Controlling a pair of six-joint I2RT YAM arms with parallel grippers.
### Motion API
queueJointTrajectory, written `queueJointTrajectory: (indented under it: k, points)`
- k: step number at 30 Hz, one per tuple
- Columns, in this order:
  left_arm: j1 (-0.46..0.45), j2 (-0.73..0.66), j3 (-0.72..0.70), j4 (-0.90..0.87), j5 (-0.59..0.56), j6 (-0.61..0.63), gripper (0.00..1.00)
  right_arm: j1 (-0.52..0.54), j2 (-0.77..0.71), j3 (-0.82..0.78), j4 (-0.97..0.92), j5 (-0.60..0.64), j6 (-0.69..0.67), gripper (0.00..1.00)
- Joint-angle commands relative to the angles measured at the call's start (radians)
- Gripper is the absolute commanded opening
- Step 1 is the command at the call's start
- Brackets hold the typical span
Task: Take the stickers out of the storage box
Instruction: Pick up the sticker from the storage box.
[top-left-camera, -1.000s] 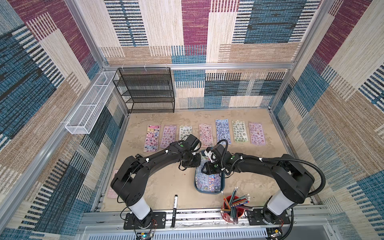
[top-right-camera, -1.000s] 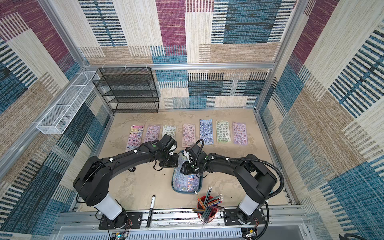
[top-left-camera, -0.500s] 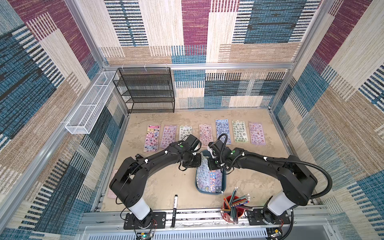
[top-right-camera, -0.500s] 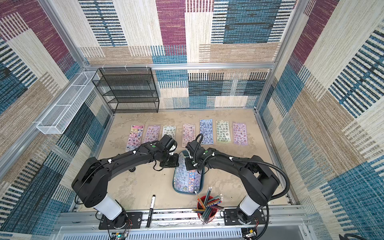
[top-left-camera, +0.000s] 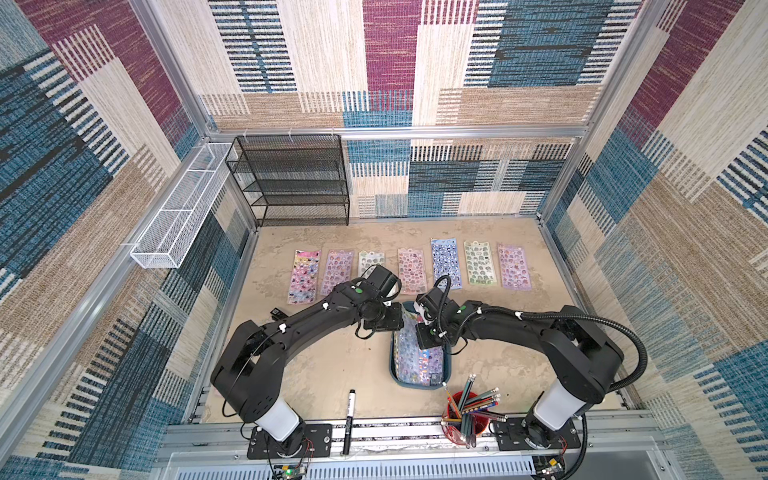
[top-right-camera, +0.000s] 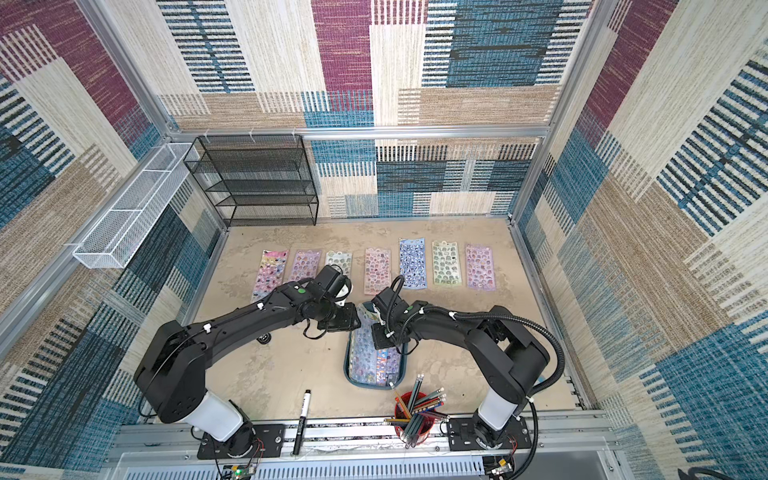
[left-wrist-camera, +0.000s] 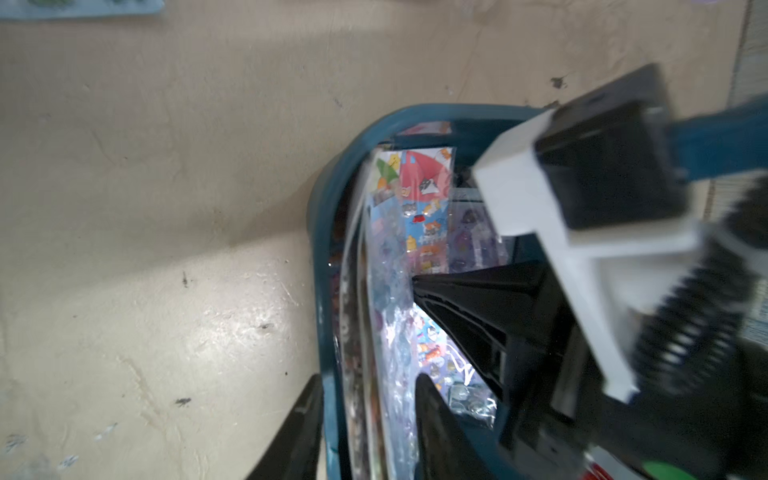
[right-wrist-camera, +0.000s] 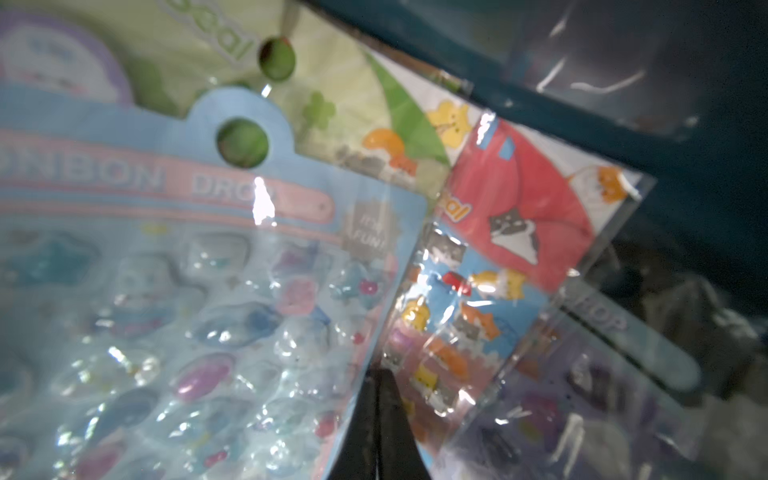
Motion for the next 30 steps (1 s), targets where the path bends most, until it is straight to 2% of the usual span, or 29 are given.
queueJointTrajectory:
  k: [1, 4, 8, 14, 21, 30]
  points:
    - [-0.001, -0.049, 0.009, -0.046, -0.067, -0.018, 0.42, 0.002, 0.033, -0.014, 0.026, -0.001, 0.008, 0.07]
    - [-0.001, -0.095, 0.003, -0.048, -0.087, -0.029, 0.42, 0.001, 0.031, -0.017, 0.028, -0.001, 0.012, 0.07]
    - [-0.001, -0.111, -0.002, -0.035, -0.055, -0.035, 0.31, 0.002, 0.027, -0.018, 0.029, 0.006, 0.016, 0.07]
    - [-0.011, -0.075, -0.021, 0.0, -0.006, -0.058, 0.32, 0.0, 0.014, -0.024, 0.029, 0.015, 0.014, 0.07]
    - [-0.039, -0.019, -0.015, 0.03, 0.0, -0.073, 0.33, 0.0, 0.009, -0.026, 0.031, 0.016, 0.014, 0.07]
    - [-0.06, 0.03, 0.0, 0.042, -0.006, -0.076, 0.27, 0.0, 0.0, -0.033, 0.033, 0.022, 0.014, 0.08]
